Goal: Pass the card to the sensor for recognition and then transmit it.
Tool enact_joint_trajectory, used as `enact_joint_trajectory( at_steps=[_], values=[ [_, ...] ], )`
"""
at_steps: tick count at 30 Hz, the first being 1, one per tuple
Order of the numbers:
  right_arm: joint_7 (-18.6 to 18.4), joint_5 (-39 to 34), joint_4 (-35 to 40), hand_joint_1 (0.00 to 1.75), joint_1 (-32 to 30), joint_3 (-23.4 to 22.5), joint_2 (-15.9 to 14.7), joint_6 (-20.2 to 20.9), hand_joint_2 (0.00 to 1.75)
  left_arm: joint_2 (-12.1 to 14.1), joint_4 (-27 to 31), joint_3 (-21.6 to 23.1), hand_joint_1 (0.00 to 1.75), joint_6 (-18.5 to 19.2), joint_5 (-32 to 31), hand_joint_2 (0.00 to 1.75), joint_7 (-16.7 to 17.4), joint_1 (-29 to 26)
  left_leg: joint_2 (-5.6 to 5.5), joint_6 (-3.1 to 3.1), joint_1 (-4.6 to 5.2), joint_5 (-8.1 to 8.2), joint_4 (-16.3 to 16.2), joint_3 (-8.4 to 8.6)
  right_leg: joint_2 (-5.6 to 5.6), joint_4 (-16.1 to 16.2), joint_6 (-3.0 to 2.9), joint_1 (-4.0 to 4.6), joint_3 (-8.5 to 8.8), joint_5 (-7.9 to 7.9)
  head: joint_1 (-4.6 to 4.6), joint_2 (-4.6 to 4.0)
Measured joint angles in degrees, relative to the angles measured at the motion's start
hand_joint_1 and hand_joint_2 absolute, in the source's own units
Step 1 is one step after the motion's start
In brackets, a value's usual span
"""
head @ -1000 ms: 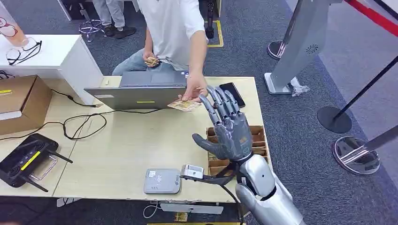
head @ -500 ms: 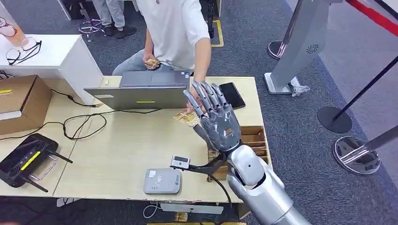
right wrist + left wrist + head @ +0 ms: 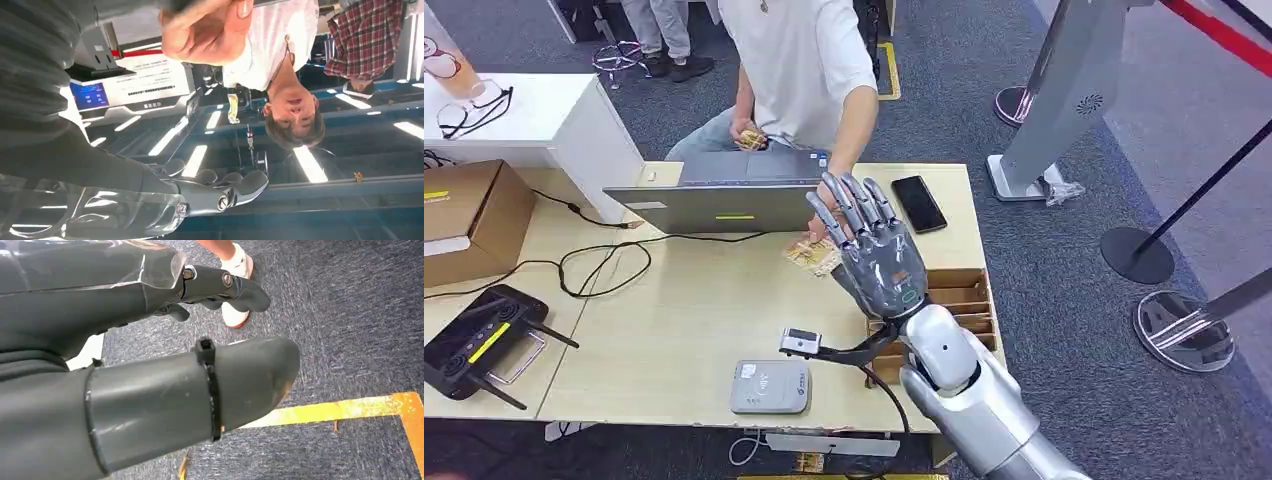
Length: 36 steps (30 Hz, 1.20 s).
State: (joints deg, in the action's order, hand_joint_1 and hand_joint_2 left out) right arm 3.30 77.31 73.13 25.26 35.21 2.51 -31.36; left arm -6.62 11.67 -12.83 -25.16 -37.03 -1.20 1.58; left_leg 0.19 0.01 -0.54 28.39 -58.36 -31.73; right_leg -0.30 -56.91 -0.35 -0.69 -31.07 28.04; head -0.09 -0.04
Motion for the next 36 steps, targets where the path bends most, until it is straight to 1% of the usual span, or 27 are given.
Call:
enact_joint_trajectory(
  at_steps=[10, 22, 25, 26, 29, 33, 36],
  values=[
    [0.9, -1.1, -1.8, 1.75, 0.9, 0.5, 0.6, -0.2, 1.75, 0.0, 0.0, 0.0, 0.0, 0.0, 0.3, 0.0, -0.2, 0.0, 0.0, 0.0, 0.0, 0.0, 0.0, 0.0, 0.0, 0.0, 0.0, 0.0, -0.01, 0.0, 0.0, 0.0],
    [0.9, -1.8, -2.7, 1.75, 1.4, 0.9, 0.6, -1.0, 1.75, 0.0, 0.0, 0.0, 0.0, 0.7, 0.3, 0.0, -0.2, 0.0, 0.0, 0.0, 0.0, 0.0, 0.0, 0.0, 0.0, 0.0, 0.0, 0.0, -0.01, 0.0, 0.0, 0.0],
    [1.5, -3.2, -2.7, 1.75, 1.4, 1.1, 0.6, -1.1, 1.75, 0.0, 0.0, 0.0, 0.0, 0.7, 0.3, 0.0, -0.2, 0.0, 0.0, 0.0, 0.0, 0.0, 0.0, 0.0, 0.0, 0.0, 0.0, 0.0, -0.01, 0.0, 0.0, 0.0],
    [2.2, -4.5, -2.7, 1.75, 1.4, 1.2, 0.6, -0.8, 1.75, 0.0, 0.0, 0.0, 0.0, 0.7, 0.3, 0.0, -0.2, 0.0, 0.0, 0.0, 0.0, 0.0, 0.0, 0.0, 0.0, 0.0, 0.0, 0.0, -0.01, 0.0, 0.0, 0.0],
    [4.6, -10.4, -2.6, 1.75, 1.4, 1.3, 0.7, 1.8, 1.75, 0.0, 0.0, 0.0, 0.0, 0.7, 0.2, 0.0, -0.4, 0.0, 0.0, 0.0, 0.0, 0.0, 0.0, -0.01, 0.0, 0.0, 0.0, 0.0, -0.02, 0.0, 0.02, 0.0],
    [8.2, -19.6, -2.0, 1.75, 1.4, 1.6, 0.8, 7.8, 1.75, 0.0, 0.0, 0.0, 0.0, 0.8, 0.1, 0.0, -0.6, 0.0, 0.0, 0.0, 0.0, 0.0, 0.0, -0.01, 0.0, 0.0, 0.0, 0.0, -0.02, 0.0, 0.0, 0.0],
    [9.8, -25.1, -1.5, 1.75, 1.4, 1.9, 1.0, 11.8, 1.75, 0.0, 0.0, -0.1, 0.0, 0.9, 0.1, 0.0, -0.6, 0.0, 0.0, 0.0, 0.0, 0.0, 0.0, -0.01, 0.0, 0.0, 0.0, 0.0, -0.02, 0.0, 0.02, 0.0]
  ],
)
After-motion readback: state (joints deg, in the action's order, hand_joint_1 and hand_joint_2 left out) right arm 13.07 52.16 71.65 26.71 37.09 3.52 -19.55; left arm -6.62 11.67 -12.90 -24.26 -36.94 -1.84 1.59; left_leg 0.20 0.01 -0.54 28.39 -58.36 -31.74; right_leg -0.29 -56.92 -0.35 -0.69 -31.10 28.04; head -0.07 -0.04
